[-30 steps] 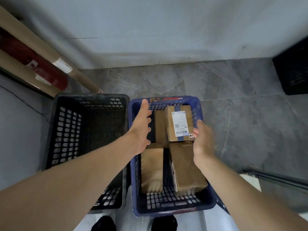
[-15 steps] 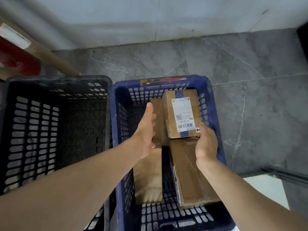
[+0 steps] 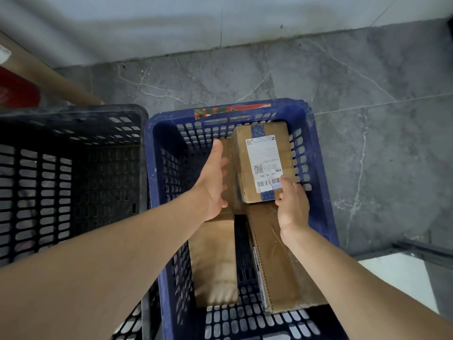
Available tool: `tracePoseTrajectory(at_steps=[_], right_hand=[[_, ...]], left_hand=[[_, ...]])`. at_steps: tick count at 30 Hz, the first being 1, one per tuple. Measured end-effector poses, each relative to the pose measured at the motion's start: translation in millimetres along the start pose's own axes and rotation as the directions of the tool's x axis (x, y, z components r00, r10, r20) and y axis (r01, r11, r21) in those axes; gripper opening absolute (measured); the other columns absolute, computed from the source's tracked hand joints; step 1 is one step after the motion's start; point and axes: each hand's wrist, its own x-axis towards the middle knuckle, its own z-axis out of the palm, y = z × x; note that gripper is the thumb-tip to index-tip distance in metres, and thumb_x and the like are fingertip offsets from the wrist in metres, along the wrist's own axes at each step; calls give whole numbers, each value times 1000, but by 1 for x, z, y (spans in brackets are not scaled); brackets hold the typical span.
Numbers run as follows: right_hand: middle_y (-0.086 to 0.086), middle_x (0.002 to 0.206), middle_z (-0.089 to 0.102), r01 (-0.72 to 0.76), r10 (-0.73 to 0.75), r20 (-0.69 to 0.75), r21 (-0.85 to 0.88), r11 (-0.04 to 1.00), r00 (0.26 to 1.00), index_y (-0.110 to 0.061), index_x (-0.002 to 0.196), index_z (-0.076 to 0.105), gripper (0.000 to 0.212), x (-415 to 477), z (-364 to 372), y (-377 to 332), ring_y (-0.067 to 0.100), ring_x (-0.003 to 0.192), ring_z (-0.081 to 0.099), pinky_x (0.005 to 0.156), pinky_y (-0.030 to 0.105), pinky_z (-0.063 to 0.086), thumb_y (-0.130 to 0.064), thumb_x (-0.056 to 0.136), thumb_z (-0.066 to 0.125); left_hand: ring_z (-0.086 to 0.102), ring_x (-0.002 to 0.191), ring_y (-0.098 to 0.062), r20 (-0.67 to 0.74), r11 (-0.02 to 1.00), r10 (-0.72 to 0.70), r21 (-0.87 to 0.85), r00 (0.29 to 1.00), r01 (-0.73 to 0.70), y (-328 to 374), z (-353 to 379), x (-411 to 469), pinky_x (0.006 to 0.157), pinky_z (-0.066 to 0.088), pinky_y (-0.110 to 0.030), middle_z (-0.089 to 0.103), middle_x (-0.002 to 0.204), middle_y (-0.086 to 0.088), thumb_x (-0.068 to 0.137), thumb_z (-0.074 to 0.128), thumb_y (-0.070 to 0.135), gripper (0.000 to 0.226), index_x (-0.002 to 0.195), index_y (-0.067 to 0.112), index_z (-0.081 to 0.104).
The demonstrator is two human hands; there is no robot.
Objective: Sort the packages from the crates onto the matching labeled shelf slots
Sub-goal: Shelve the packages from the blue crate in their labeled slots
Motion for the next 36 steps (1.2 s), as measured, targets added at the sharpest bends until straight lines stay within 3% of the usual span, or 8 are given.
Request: tracePoseTrajectory(at_steps=[4,10,19,21,23,26,32,36], right_hand=[[8,114,68,-54,54,26,-21,998,998,-18,130,53,46,7,1,1,28,102,68,71,36,47,-50,97,59],[-4,91,70,-36,30,-49,-120,992,998,-16,101,71,36,7,-3,2,16,85,64,67,32,42,-47,99,55],[0,95,76,18,-34,-100,-162,987,994,-21,86,71,44,1,-1,-1,23,94,70,92,44,53,-50,104,43],[12,99,76,59,-76,-96,-165,985,993,-12,95,73,50,-3,-2,-6,30,92,68,90,47,52,-50,101,42],[20,102,75,79,-97,-130,-136,988,987,-5,99,72,53,-5,-1,-8,31,85,65,87,47,53,-49,99,42],[3,86,76,3,-11,-177,-45,999,984,-21,76,70,47,-12,-1,-13,23,84,69,90,52,56,-54,99,45],[3,87,75,-15,32,-171,100,995,985,-13,86,67,40,-24,-4,-33,20,75,66,71,38,49,-47,101,52],[-3,76,69,-3,25,-157,142,990,987,-15,75,63,36,-35,-10,-45,20,74,65,86,50,58,-41,99,58]], left_hand=[[18,153,-34,10,1000,-13,5,1000,13,0,0,2,119,10,-67,22,166,-1,90,26,82,85,157,29,31],[21,152,-35,46,999,-38,4,998,38,-8,-6,6,119,8,-67,25,166,-2,89,24,82,87,158,29,28],[23,152,-32,107,998,-64,37,992,60,-14,-8,8,122,8,-63,30,164,-1,91,21,81,86,158,28,26],[35,146,-27,93,998,-53,39,994,49,-16,-5,5,120,12,-60,47,152,6,95,20,77,75,149,31,43],[55,122,-19,44,999,-42,28,998,41,-16,-3,2,117,19,-56,67,114,19,97,22,74,56,113,39,62],[59,87,-7,0,999,-18,41,1000,18,-15,-5,-4,101,31,-46,71,67,22,97,22,74,54,89,39,62],[60,87,-9,26,1000,-2,19,1000,2,-11,-4,-19,101,29,-46,71,66,22,97,22,75,56,89,39,64],[64,90,-10,23,1000,25,-17,999,-25,-5,-6,-31,93,37,-40,74,75,17,99,25,70,53,89,37,64]])
